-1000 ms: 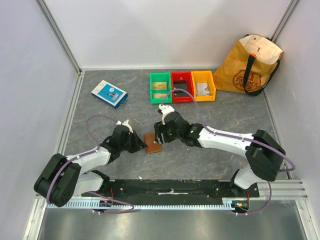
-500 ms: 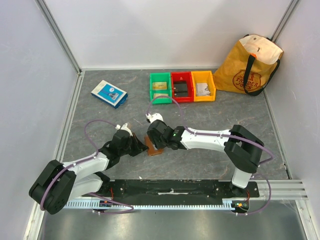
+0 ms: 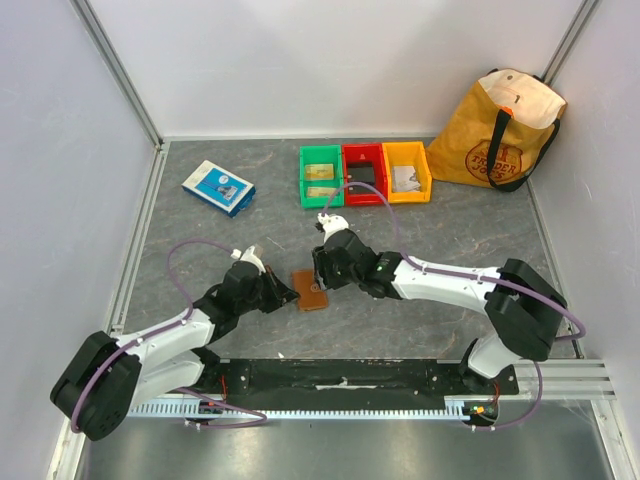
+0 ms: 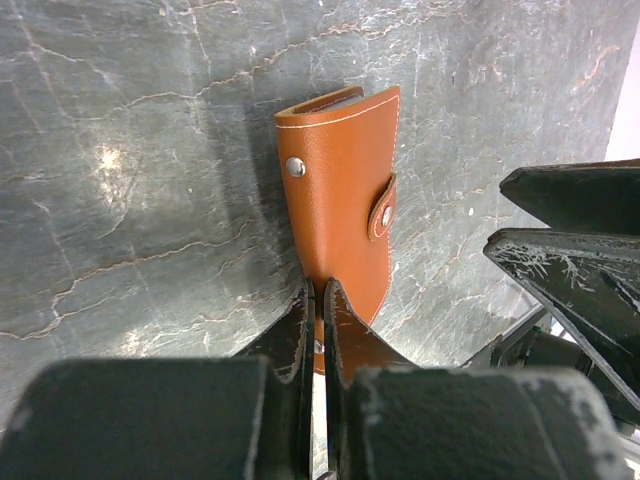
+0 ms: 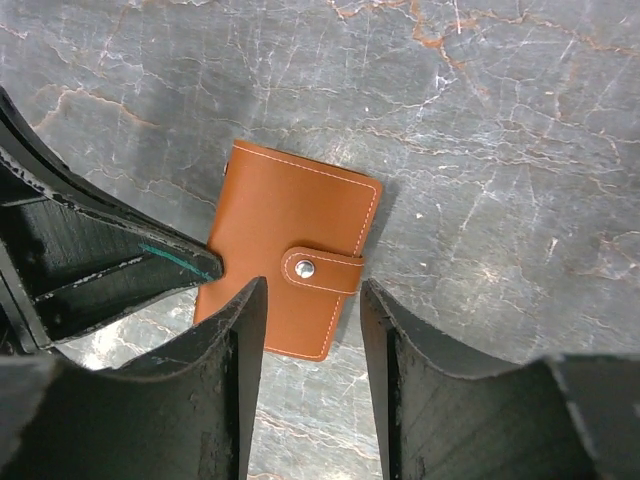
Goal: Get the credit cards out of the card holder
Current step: Open the card holder at the center of the board.
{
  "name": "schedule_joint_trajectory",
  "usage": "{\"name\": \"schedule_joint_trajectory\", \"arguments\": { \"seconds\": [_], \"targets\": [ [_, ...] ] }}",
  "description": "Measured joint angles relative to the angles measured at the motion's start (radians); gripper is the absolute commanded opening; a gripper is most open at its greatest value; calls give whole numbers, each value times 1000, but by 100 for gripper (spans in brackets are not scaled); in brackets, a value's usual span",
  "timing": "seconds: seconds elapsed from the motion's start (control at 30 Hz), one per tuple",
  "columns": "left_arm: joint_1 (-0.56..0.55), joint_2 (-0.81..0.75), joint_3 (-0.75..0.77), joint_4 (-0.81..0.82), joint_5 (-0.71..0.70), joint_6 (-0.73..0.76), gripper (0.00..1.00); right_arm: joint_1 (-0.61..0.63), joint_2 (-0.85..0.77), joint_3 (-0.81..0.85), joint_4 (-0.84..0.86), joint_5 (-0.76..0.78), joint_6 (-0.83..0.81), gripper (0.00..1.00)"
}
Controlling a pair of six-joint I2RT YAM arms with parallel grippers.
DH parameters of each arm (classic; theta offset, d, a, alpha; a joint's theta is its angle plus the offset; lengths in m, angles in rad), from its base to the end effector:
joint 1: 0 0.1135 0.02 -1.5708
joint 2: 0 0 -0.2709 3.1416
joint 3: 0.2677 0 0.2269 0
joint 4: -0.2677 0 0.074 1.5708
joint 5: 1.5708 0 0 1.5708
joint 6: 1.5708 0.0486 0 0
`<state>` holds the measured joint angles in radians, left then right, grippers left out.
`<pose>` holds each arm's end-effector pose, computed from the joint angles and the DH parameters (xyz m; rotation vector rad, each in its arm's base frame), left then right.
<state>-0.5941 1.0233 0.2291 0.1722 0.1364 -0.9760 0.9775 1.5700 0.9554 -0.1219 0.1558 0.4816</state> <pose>0.1408 -0.1031 0.1596 -0.3698 2.3528 -0.9790 0.1872 0.2640 0.2253 -0.5006 2.3104 0.5604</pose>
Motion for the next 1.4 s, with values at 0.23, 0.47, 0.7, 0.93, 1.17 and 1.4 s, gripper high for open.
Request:
{"name": "schedule_joint_trajectory", "arguments": {
  "seconds": [0.23, 0.47, 0.7, 0.93, 1.17, 1.4],
  "targets": [
    [-4, 5, 0, -13, -8, -2, 2, -35, 42, -54, 78, -82, 32, 39],
    [-4, 42, 0, -12, -20, -3, 10, -38, 93, -74, 113, -134, 52, 35],
    [-4, 52, 0, -10, -26, -8, 10, -48, 99, -125, 131, -177, 92, 51],
    [-4, 66, 0, -2, -26, -14, 10, -118, 80, -218, 269, -307, 163, 45],
    [-4, 100, -16, 54, -21, -42, 9, -135, 130, -267, 433, -433, 238, 28],
    [-4, 88, -65, 131, -22, -71, 48, -192, 132, -345, 576, -522, 317, 0]
  ]
}}
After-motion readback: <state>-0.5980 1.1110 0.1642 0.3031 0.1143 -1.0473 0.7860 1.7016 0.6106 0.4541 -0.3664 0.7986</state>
